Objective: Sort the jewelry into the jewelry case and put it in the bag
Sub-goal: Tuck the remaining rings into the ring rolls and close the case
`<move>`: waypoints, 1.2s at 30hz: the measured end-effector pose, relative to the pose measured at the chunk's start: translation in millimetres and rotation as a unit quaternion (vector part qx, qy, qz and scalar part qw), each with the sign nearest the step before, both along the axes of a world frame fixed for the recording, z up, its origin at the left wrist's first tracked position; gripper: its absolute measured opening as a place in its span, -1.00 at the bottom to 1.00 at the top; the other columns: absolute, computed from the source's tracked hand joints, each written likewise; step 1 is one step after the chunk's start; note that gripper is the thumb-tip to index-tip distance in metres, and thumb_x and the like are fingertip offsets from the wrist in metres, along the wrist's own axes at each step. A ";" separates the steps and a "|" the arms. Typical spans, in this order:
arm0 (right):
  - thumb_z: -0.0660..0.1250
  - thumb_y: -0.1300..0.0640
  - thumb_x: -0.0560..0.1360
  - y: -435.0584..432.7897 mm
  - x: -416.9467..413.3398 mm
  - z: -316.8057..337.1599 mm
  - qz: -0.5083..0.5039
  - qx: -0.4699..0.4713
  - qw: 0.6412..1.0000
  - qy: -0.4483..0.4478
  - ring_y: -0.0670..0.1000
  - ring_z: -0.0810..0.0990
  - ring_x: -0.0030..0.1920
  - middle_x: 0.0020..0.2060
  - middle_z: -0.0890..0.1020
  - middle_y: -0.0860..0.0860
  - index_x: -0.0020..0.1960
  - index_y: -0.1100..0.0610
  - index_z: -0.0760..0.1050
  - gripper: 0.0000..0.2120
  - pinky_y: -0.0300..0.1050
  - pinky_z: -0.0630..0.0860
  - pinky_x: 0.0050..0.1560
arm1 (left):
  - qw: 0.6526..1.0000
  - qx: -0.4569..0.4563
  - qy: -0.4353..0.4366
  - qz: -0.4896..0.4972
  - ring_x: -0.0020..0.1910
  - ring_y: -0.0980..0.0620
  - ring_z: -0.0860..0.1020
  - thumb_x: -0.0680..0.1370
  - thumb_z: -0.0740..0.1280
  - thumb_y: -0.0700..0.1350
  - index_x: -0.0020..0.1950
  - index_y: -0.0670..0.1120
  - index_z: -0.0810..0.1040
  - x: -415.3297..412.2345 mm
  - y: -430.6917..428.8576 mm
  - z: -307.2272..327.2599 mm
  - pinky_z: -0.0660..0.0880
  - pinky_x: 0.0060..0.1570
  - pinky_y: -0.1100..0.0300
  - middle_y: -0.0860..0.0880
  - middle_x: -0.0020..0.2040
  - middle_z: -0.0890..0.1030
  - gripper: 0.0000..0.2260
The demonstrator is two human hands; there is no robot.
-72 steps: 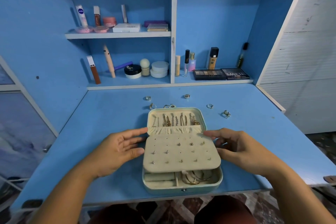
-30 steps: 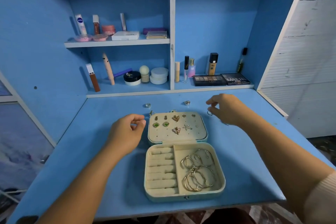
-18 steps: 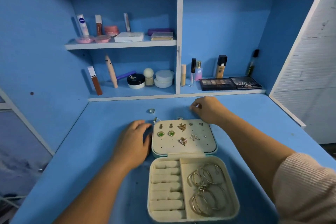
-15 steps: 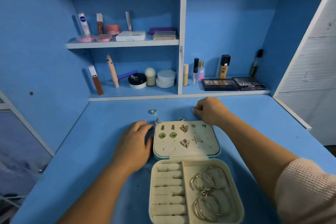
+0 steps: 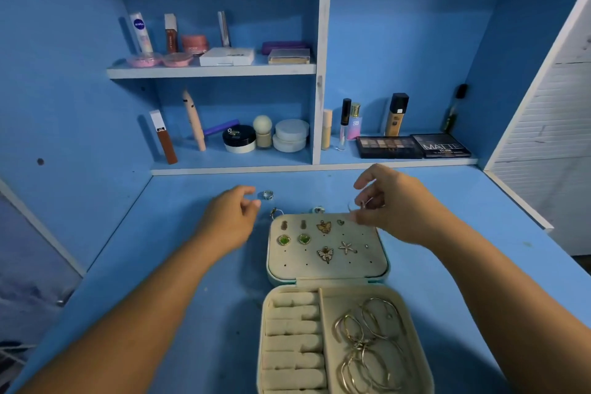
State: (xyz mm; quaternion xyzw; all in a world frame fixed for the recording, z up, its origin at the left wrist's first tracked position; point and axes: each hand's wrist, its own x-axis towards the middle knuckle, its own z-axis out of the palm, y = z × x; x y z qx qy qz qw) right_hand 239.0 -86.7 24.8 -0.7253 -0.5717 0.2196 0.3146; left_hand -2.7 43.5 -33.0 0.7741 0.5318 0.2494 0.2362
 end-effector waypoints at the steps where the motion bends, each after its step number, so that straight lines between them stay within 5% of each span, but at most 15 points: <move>1: 0.55 0.09 0.33 -6.5 -1.1 -2.0 0.003 -0.008 1.000 0.017 -0.11 0.60 -0.25 -0.21 0.62 -0.10 -0.01 -0.08 0.48 -0.67 -0.20 0.57 -0.22 | 1.000 -0.013 0.003 0.002 0.13 -0.08 0.56 0.61 0.27 -0.07 0.33 -0.09 0.50 4.1 9.3 3.8 0.46 0.17 0.11 -0.09 0.11 0.63 -0.69; 4: 0.56 0.10 0.31 -19.9 -6.6 -12.8 -0.004 -0.014 0.999 0.051 -0.24 0.54 -0.37 -0.31 0.63 -0.15 -0.10 -0.08 0.60 -0.77 -0.40 0.44 -0.33 | 1.000 -0.020 0.011 0.010 0.15 -0.04 0.57 0.60 0.29 -0.01 0.23 -0.05 0.61 19.2 25.4 6.9 0.43 0.14 0.19 -0.03 0.15 0.65 -0.74; 10: 0.52 0.18 0.38 -37.2 -13.1 -27.2 -0.012 0.018 0.991 0.133 -0.17 0.52 -0.31 -0.23 0.62 -0.03 -0.13 -0.14 0.64 -0.78 -0.35 0.48 -0.23 | 1.000 -0.011 0.002 0.028 -0.07 0.07 0.59 0.53 0.39 -0.01 -0.08 -0.01 0.68 30.0 30.6 1.9 0.47 -0.05 0.23 0.05 -0.10 0.68 -0.89; 13: 0.47 0.14 0.43 -46.2 -20.4 -21.0 0.004 0.036 0.998 0.052 -0.24 0.46 -0.36 -0.29 0.55 -0.10 -0.06 -0.15 0.61 -0.80 -0.46 0.39 -0.29 | 1.000 0.002 0.009 0.022 -0.09 0.02 0.57 0.52 0.41 -0.08 -0.07 -0.08 0.64 24.0 30.3 0.9 0.43 -0.08 0.23 -0.01 -0.10 0.66 -0.91; 19: 0.51 0.13 0.38 -60.4 -39.0 -9.2 0.032 0.045 0.998 -0.019 -0.19 0.55 -0.24 -0.28 0.58 -0.14 -0.16 -0.06 0.45 -0.76 -0.34 0.48 -0.23 | 0.999 0.019 -0.004 0.030 -0.23 -0.04 0.60 0.47 0.47 -0.18 -0.16 -0.09 0.57 -1.0 10.4 9.7 0.51 -0.14 0.16 -0.05 -0.27 0.61 -0.91; 22: 0.51 0.12 0.38 -67.4 -45.2 -7.4 0.046 0.055 0.997 -0.033 -0.25 0.53 -0.23 -0.33 0.58 -0.16 -0.17 -0.07 0.52 -0.82 -0.39 0.44 -0.23 | 0.989 -0.021 -0.137 0.045 -0.29 0.06 0.64 0.51 0.41 -0.23 -0.07 -0.12 0.59 -15.0 -22.1 20.6 0.60 -0.17 0.14 -0.04 -0.27 0.63 -0.96; 25: 0.50 0.12 0.40 -75.1 -51.8 -9.0 0.056 0.070 0.996 -0.024 -0.23 0.52 -0.20 -0.32 0.58 -0.16 -0.17 -0.08 0.55 -0.84 -0.45 0.42 -0.21 | 0.973 -0.069 -0.222 0.003 -0.31 0.17 0.64 0.53 0.38 -0.26 0.00 -0.07 0.60 -28.1 -69.9 29.4 0.57 -0.27 0.33 -0.01 -0.24 0.66 -0.89; 31: 0.46 0.07 0.43 -86.4 -66.9 -20.3 0.028 0.066 0.997 -0.017 -0.23 0.52 -0.29 -0.37 0.55 -0.19 -0.13 -0.06 0.58 -0.93 -0.43 0.42 -0.27 | 0.985 -0.014 -0.165 -0.054 -0.16 0.24 0.52 0.47 0.46 -0.12 -0.12 0.13 0.66 -42.9 -126.9 10.6 0.39 -0.23 0.43 0.13 -0.13 0.59 -0.87; 36: 0.47 0.08 0.42 -94.2 -67.1 -24.9 -0.009 0.079 0.997 0.020 -0.19 0.48 -0.41 -0.39 0.56 -0.13 -0.18 -0.08 0.56 -0.90 -0.43 0.40 -0.37 | 0.982 0.014 -0.153 -0.109 -0.19 0.15 0.54 0.49 0.45 -0.17 -0.09 0.09 0.64 -38.8 -137.5 0.1 0.37 -0.26 0.46 0.10 -0.19 0.56 -0.86</move>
